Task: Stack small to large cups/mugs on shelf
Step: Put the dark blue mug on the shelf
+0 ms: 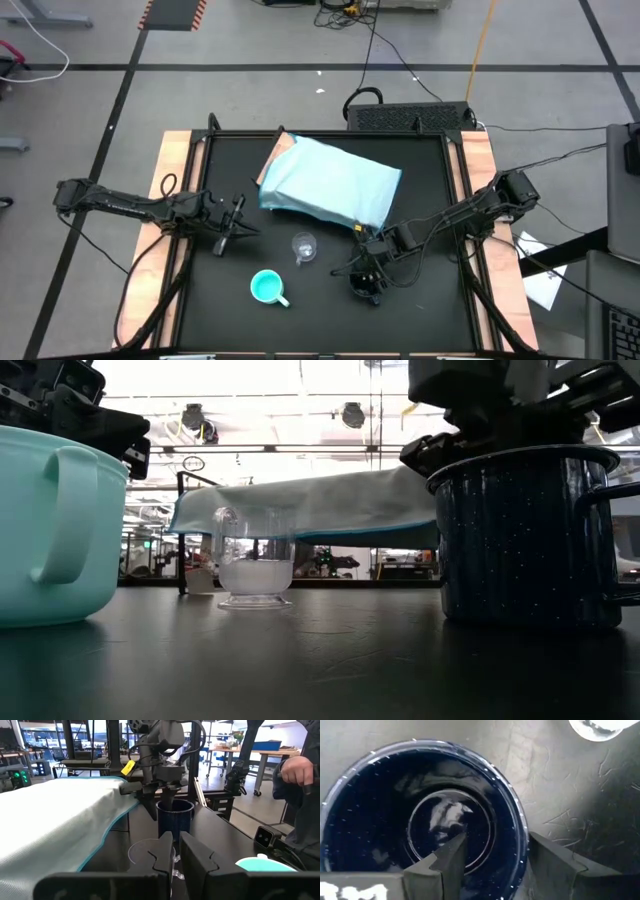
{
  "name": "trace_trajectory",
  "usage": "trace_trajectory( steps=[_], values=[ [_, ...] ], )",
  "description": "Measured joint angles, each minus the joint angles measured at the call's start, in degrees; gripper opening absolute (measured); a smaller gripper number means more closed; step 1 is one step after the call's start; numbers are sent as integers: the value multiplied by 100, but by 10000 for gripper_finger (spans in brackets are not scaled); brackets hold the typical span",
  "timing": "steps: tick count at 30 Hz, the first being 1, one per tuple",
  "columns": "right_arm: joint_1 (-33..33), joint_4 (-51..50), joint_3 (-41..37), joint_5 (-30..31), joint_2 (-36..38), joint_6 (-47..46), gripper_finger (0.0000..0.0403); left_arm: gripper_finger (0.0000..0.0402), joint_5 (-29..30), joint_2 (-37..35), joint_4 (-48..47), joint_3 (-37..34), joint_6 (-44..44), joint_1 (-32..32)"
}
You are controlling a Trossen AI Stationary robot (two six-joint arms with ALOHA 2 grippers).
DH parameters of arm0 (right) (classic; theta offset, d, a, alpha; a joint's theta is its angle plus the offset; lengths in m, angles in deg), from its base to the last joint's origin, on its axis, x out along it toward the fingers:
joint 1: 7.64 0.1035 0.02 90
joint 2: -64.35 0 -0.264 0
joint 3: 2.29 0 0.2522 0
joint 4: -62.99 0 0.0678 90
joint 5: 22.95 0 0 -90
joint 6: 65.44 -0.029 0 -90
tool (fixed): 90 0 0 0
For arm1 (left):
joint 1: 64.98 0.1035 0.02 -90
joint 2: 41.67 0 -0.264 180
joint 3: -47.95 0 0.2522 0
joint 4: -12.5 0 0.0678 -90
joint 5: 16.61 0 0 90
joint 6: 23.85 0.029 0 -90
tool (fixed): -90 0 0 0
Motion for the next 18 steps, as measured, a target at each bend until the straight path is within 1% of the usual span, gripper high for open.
trace_trajectory(
  steps=[8, 10, 13, 18],
  values=[
    [-2, 142, -2, 4, -2, 157, 194, 37, 0, 1, 0, -1, 0, 0],
    [-2, 184, -2, 4, -2, 181, 188, 37, 0, 0, 0, -1, 1, 0],
    [-2, 235, -2, 4, -2, 222, 167, 37, 0, 1, 0, 0, 2, 0],
    [-2, 243, -2, 4, -2, 309, 110, 37, 0, 1, 0, -1, 2, 0]
  ],
)
